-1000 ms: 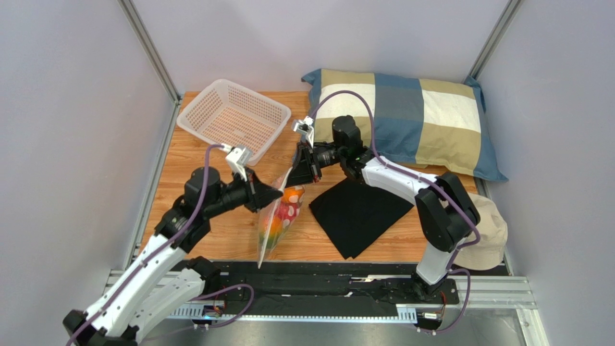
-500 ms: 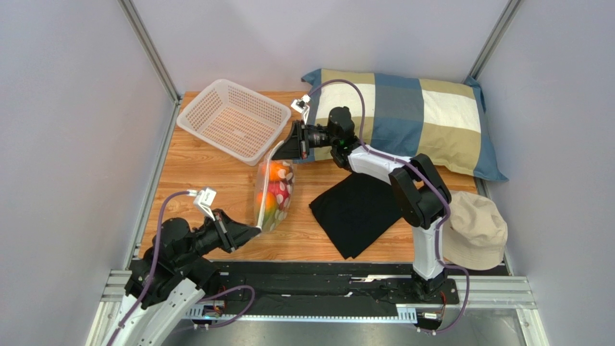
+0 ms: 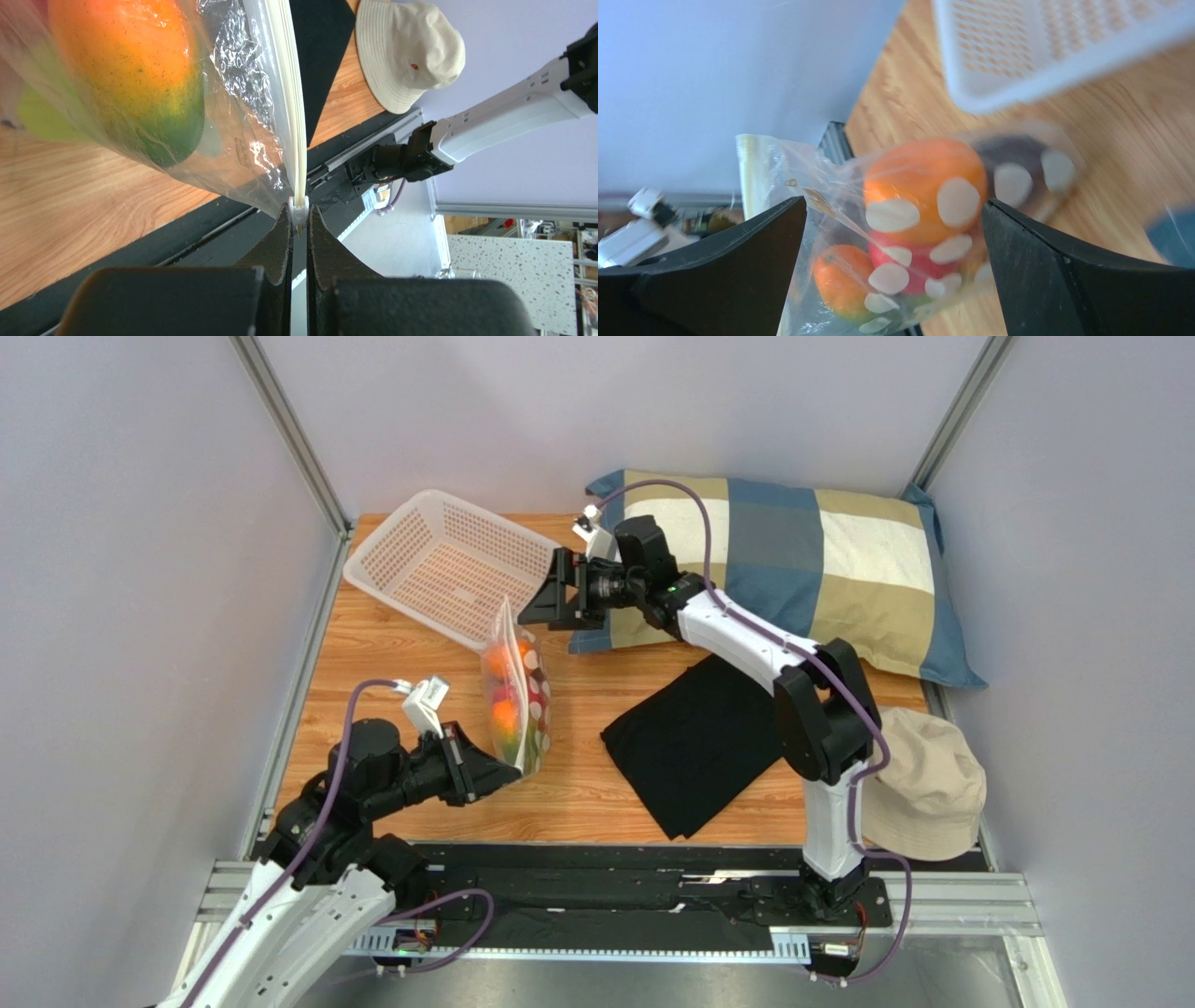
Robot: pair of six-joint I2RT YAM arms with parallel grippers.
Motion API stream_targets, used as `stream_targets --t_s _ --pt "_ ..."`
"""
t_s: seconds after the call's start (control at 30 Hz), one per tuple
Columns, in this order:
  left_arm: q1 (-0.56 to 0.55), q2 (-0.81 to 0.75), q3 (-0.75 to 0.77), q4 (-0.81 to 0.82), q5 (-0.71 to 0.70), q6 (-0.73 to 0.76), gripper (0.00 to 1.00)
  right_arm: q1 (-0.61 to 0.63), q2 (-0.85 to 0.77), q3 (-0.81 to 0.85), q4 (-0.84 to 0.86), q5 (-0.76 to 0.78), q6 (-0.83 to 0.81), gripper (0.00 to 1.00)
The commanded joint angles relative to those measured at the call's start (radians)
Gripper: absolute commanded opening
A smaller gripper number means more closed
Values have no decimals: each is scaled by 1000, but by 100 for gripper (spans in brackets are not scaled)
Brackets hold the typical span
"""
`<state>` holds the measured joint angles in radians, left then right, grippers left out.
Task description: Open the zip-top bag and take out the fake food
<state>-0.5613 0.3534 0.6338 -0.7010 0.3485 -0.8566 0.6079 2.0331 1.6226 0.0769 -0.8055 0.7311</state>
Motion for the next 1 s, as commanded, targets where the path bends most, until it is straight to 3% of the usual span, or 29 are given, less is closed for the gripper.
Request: stream_targets --t_s 0.0,0.07,0.17,0.27,0.4,0.53,0.63,0.73,0.97 --pt "-2 59 29 118 38 10 0 -20 -172 121 -708 349 -162 100" --pt "-2 73 23 141 47 2 0 -30 -192 144 -863 407 -157 100" --pt "-3 78 18 147 50 -1 0 -5 -287 99 -869 471 -145 99" --pt "-3 76 3 170 49 -19 0 38 -391 33 -809 502 -89 89" --pt "-3 102 -11 212 52 -25 0 47 -451 -59 -827 531 4 67" --pt "-2 171 9 236 73 -1 0 47 -550 -226 -746 536 117 64" --pt "-3 211 17 270 90 10 0 47 -628 -334 -726 569 227 57" --pt "-3 228 21 276 95 18 0 47 -689 -403 -691 601 287 57" --pt "-3 213 9 278 99 10 0 39 -676 -375 -675 598 283 60"
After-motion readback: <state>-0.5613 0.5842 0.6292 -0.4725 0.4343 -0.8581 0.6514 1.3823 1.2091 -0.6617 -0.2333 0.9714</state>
